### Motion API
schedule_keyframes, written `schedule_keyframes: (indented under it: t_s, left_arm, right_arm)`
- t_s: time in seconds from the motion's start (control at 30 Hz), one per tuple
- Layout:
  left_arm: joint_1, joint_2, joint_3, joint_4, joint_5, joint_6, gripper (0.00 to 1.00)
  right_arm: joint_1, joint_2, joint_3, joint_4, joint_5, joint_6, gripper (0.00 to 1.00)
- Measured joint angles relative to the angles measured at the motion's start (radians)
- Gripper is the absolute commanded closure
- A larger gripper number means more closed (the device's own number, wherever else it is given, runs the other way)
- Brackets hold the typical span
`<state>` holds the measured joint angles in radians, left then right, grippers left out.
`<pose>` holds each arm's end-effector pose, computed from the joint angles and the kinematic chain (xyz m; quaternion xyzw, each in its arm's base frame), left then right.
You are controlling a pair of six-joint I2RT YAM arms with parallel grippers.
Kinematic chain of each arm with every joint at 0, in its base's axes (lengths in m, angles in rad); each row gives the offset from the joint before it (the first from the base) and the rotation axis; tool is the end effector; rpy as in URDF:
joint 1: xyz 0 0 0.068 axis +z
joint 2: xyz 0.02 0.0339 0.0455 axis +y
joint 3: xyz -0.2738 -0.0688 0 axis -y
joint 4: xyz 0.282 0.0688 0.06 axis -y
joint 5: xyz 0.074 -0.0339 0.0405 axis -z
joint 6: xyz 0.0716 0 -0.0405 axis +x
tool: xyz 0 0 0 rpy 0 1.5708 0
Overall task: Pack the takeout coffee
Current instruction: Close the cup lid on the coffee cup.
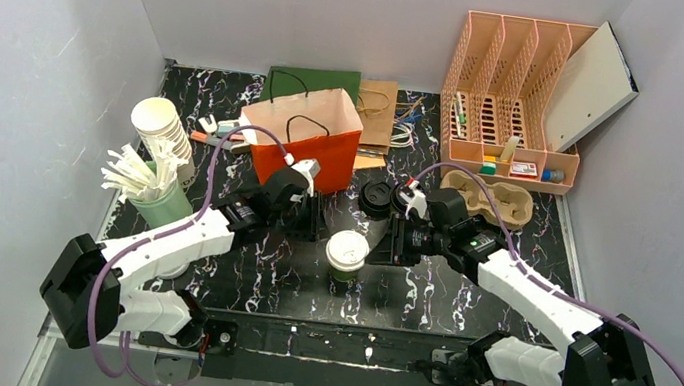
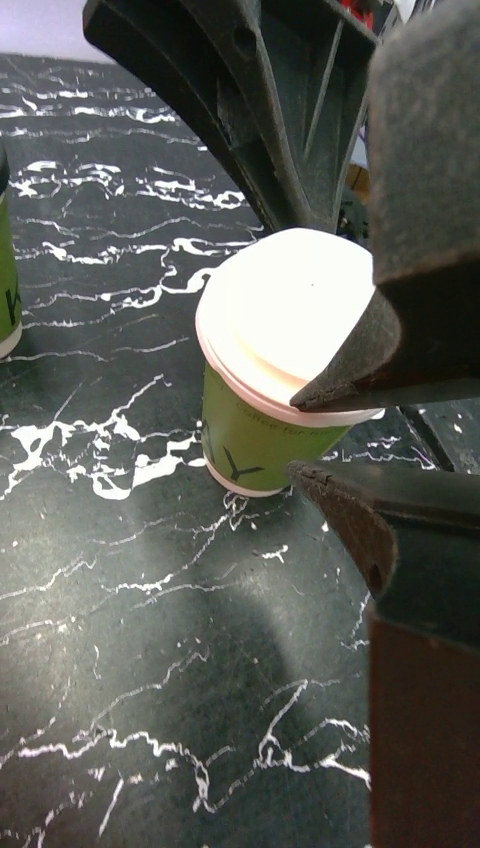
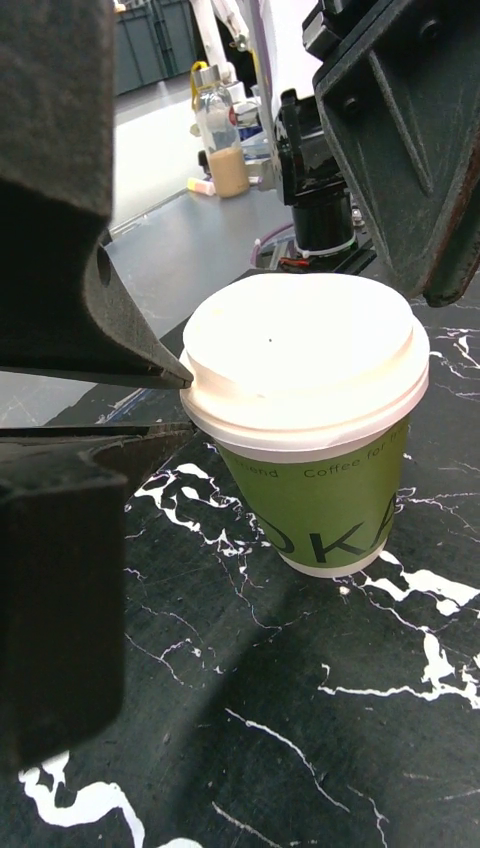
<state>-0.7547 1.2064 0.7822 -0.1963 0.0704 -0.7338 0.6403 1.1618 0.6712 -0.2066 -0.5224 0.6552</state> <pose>0.2314 -0.2246 0.2234 0.0254 0.8885 -0.3327 0.3151 0.2132 0.2034 0.1974 -0.1027 0.8762 0.4332 0.1847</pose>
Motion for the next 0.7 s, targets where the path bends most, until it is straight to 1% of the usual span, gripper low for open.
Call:
schedule_keyframes:
  t_s: [0.1,0.23,0.37,0.57,0.63,0.7]
  left_arm:
    - [0.0,0.0,0.024,-0.048,-0.025,0.025,0.72]
    - [0.0,0.0,0.058,-0.103,-0.067,0.05,0.68]
    - [0.0,-0.006,0.103,-0.155,-0.107,0.067,0.68]
    - [0.0,-0.086,0.109,-0.179,-0.107,0.047,0.73]
    - [0.0,-0.13,0.083,-0.166,-0.088,0.018,0.74]
    - [0.0,-0.193,0.026,-0.144,-0.064,-0.022,0.75]
  right_arm:
    - [0.002,-0.014,0.0,-0.008,0.019,-0.001,0.72]
    - [0.002,-0.037,0.004,-0.022,0.035,0.0,0.69]
    - [0.002,-0.043,0.034,-0.037,0.053,-0.006,0.68]
    - [0.002,-0.042,0.073,-0.068,0.091,-0.027,0.74]
    - [0.002,-0.04,0.087,-0.079,0.101,-0.033,0.76]
    - [0.002,-0.035,0.099,-0.084,0.111,-0.039,0.77]
